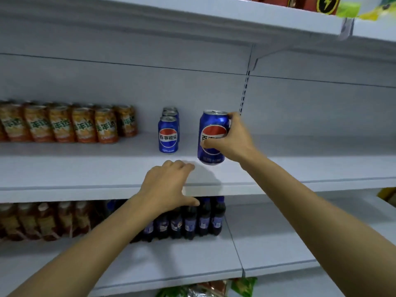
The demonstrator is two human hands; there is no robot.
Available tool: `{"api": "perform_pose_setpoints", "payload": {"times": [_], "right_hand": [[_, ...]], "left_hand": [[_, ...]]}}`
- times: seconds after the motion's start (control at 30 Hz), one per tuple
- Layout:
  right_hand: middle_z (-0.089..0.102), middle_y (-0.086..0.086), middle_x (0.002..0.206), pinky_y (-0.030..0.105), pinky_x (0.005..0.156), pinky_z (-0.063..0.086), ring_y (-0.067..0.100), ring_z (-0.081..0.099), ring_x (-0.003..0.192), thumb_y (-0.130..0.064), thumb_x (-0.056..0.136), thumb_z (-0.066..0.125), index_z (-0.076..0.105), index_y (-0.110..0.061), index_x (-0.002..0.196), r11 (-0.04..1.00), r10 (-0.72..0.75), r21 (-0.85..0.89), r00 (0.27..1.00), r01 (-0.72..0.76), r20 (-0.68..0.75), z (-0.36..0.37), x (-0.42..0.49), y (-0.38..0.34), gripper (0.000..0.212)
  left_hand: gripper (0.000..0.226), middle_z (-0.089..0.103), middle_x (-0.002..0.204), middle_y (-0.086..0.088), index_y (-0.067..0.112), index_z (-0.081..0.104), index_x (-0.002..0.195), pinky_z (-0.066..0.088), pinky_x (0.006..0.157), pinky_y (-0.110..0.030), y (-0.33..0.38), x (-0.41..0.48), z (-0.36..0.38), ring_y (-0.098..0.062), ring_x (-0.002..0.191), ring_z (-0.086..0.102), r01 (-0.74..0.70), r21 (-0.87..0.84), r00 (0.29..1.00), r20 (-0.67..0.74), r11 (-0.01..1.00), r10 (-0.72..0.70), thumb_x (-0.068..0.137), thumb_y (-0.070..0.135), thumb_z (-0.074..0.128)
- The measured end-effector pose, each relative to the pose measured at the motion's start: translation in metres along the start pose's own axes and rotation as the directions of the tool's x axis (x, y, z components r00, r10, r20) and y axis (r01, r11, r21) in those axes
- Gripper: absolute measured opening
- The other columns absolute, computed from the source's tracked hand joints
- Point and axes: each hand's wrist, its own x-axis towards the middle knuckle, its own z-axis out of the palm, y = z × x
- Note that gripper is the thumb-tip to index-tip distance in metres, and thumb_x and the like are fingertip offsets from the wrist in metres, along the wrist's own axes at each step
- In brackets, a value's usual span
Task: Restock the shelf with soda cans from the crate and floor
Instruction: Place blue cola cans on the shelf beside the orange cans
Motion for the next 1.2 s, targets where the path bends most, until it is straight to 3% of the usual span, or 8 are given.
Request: {"api": "perform_pose_setpoints", "payload": {"times": [0.1,0.3,0.5,0.73,1.2], "right_hand": [[0.052,0.000,0.112,0.042,0.090,0.053,0.025,0.057,0.107,-0.019,0.066,0.084,0.035,-0.016,0.129,0.999,0.026,-0.046,1.000,-0.026,0.015,0.030,0.061,0.014,0.079],[0.055,0.009,0.125,0.040,0.090,0.051,0.031,0.058,0.111,-0.020,0.069,0.082,0.031,-0.012,0.130,0.990,0.114,-0.096,0.991,-0.107,0.070,0.090,0.157,0.044,0.080],[0.055,0.014,0.128,0.041,0.091,0.046,0.033,0.057,0.112,-0.025,0.075,0.080,0.032,-0.007,0.131,0.993,0.098,-0.070,0.994,-0.095,0.043,0.130,0.217,0.062,0.076],[0.055,0.015,0.130,0.040,0.090,0.045,0.034,0.057,0.114,-0.025,0.076,0.080,0.033,-0.009,0.134,0.995,0.099,-0.021,0.995,-0.099,-0.009,0.151,0.235,0.084,0.077],[0.054,0.015,0.131,0.044,0.097,0.044,0.034,0.055,0.116,-0.028,0.076,0.078,0.029,-0.010,0.138,0.993,0.115,-0.027,0.993,-0.114,0.032,0.167,0.241,0.081,0.081]], "left_hand": [[0.084,0.043,0.143,0.005,0.028,0.033,0.143,0.042,0.095,-0.036,-0.017,0.027,0.006,-0.019,0.126,0.043,-0.059,0.072,0.998,0.020,0.996,0.058,0.075,0.071,0.057],[0.078,0.047,0.135,0.006,0.029,0.038,0.137,0.042,0.087,-0.035,-0.036,0.057,0.018,-0.019,0.119,0.045,-0.093,0.083,0.993,0.079,0.992,0.086,0.075,0.074,0.053],[0.074,0.048,0.133,0.012,0.033,0.037,0.137,0.044,0.093,-0.033,-0.054,0.071,0.020,-0.013,0.118,0.045,-0.088,-0.035,0.994,0.061,0.996,0.090,0.077,0.075,0.050],[0.065,0.044,0.138,0.012,0.033,0.036,0.139,0.042,0.095,-0.030,-0.064,0.080,0.033,-0.012,0.122,0.043,-0.049,-0.114,0.999,0.017,0.992,0.052,0.086,0.071,0.038],[0.061,0.040,0.140,0.009,0.029,0.038,0.137,0.040,0.093,-0.030,-0.057,0.075,0.045,-0.014,0.127,0.037,0.039,-0.110,0.993,0.112,0.993,-0.027,0.089,0.066,0.037]]}}
